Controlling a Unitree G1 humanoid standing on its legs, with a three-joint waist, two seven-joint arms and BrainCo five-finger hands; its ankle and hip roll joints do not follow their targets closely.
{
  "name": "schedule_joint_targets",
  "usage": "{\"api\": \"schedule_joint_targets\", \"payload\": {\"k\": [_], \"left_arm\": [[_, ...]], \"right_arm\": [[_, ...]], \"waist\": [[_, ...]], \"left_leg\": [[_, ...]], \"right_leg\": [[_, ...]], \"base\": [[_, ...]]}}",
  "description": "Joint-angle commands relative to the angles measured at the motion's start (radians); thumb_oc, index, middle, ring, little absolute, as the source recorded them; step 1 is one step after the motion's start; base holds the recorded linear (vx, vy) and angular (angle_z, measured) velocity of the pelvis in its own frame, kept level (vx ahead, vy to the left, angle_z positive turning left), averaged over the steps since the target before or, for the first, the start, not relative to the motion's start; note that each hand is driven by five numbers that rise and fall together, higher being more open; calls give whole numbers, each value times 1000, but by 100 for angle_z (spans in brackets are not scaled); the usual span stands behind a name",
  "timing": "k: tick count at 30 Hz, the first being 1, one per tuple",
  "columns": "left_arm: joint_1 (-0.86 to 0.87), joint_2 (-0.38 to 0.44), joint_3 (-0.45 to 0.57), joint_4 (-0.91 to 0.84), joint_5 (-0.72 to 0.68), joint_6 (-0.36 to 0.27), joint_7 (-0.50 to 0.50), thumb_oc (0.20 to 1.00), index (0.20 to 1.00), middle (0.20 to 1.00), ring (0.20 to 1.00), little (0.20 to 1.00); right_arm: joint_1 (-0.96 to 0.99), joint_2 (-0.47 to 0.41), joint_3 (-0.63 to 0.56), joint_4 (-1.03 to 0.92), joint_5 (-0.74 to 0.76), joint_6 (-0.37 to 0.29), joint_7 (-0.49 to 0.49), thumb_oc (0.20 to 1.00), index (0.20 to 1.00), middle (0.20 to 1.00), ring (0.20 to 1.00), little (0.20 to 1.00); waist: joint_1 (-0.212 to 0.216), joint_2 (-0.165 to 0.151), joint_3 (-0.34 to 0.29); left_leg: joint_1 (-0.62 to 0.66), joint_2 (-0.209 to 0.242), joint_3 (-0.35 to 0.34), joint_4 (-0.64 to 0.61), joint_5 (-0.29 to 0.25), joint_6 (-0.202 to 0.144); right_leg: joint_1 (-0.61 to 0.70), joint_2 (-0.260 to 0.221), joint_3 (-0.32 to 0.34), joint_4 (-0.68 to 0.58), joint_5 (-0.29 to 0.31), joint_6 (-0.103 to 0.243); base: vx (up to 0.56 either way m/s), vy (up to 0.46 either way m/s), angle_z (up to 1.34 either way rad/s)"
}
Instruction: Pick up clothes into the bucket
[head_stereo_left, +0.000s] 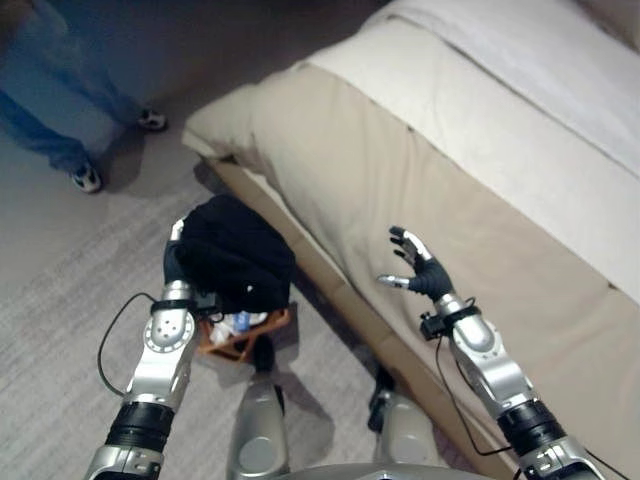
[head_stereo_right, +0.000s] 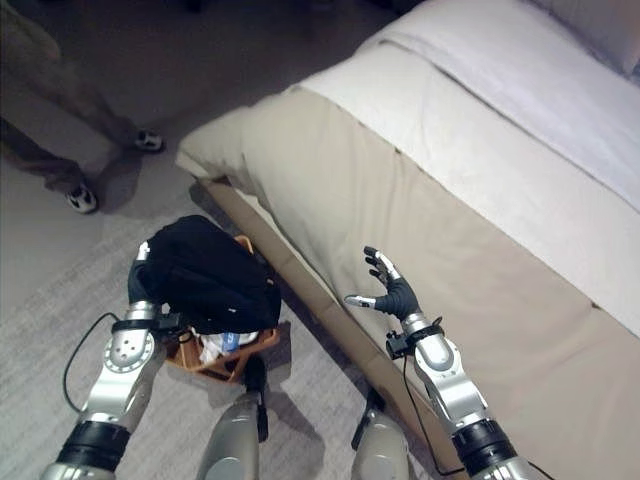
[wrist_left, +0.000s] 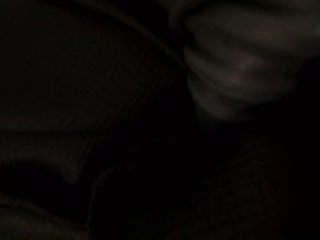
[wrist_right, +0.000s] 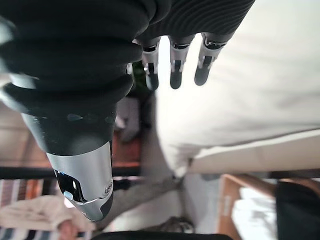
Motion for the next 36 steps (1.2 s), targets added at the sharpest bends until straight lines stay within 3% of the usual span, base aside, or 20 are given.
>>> {"api": "schedule_joint_targets", "payload": {"k": [1, 2, 8, 11, 12, 13, 16, 22, 28, 36], "left_arm": [[-109, 34, 63, -63, 53, -80, 80, 200, 200, 200, 200, 200], [-147, 43, 81, -44, 81, -90, 143, 200, 200, 200, 200, 200], [-182, 68, 143, -111, 115, -116, 249, 200, 200, 200, 200, 200], [-211, 130, 197, -97, 160, -109, 323, 200, 200, 200, 200, 200], [-223, 150, 208, -78, 165, -105, 338, 200, 200, 200, 200, 200], [-238, 176, 211, -52, 177, -98, 356, 200, 200, 200, 200, 200], [-271, 215, 215, 11, 200, -82, 398, 200, 200, 200, 200, 200], [-335, 306, 221, 101, 241, -57, 463, 200, 200, 200, 200, 200], [-368, 382, 244, 141, 212, -73, 491, 200, 200, 200, 200, 200], [-348, 366, 269, 70, 228, -87, 514, 200, 200, 200, 200, 200]], "right_arm": [[-69, -6, 4, -55, -4, -62, -36, 1000, 1000, 1000, 1000, 1000], [-102, 0, 17, -28, -3, -67, -57, 1000, 1000, 1000, 1000, 1000], [-151, 36, 43, 108, -10, -70, -110, 1000, 1000, 1000, 1000, 1000], [-137, 36, 58, 134, 0, -72, -98, 1000, 1000, 1000, 1000, 1000], [-133, 35, 63, 134, 4, -74, -94, 1000, 1000, 1000, 1000, 1000], [-129, 34, 69, 131, 9, -77, -87, 1000, 1000, 1000, 1000, 1000], [-121, 32, 80, 126, 14, -85, -79, 1000, 1000, 1000, 1000, 1000], [-131, 16, 99, 112, 27, -95, -72, 1000, 1000, 1000, 1000, 1000], [-125, 7, 111, 106, 46, -101, -65, 1000, 1000, 1000, 1000, 1000], [-119, 6, 107, 104, 40, -99, -67, 1000, 1000, 1000, 1000, 1000]], "waist": [[-7, -37, 11], [-4, -36, 33], [19, -35, 63], [30, -37, 76], [31, -35, 74], [32, -39, 84], [30, -43, 93], [18, -56, 112], [7, -53, 117], [7, -44, 111]], "left_leg": [[-5, -19, -12, 101, -77, 1], [-31, -15, -8, 102, -68, 0], [-62, -17, -22, 93, -56, -1], [-75, -16, -34, 83, -50, -3], [-67, -11, -43, 81, -73, -12], [-79, -14, -36, 80, -47, -4], [-74, -9, -45, 72, -68, -13], [-74, -5, -25, 68, -67, -11], [-62, -4, -9, 72, -76, -8], [-46, -14, -4, 72, -85, -7]], "right_leg": [[58, -53, -9, 8, 43, 1], [20, -62, -12, 28, 49, 5], [-5, -77, -34, 43, 58, 10], [-12, -78, -54, 47, 52, 8], [-7, -70, -44, 51, 31, 21], [-16, -77, -60, 47, 51, 8], [-18, -68, -49, 50, 33, 23], [-42, -63, -33, 47, 50, 26], [-42, -73, -22, 41, 68, 32], [-29, -77, -16, 26, 78, 34]], "base": [[-78, 44, 7], [-67, 38, 12], [-16, 8, 11], [19, -28, 14], [-14, -8, 14], [59, -28, 15], [8, -8, 6], [-4, 12, -1], [23, 23, -9], [34, 13, -3]]}}
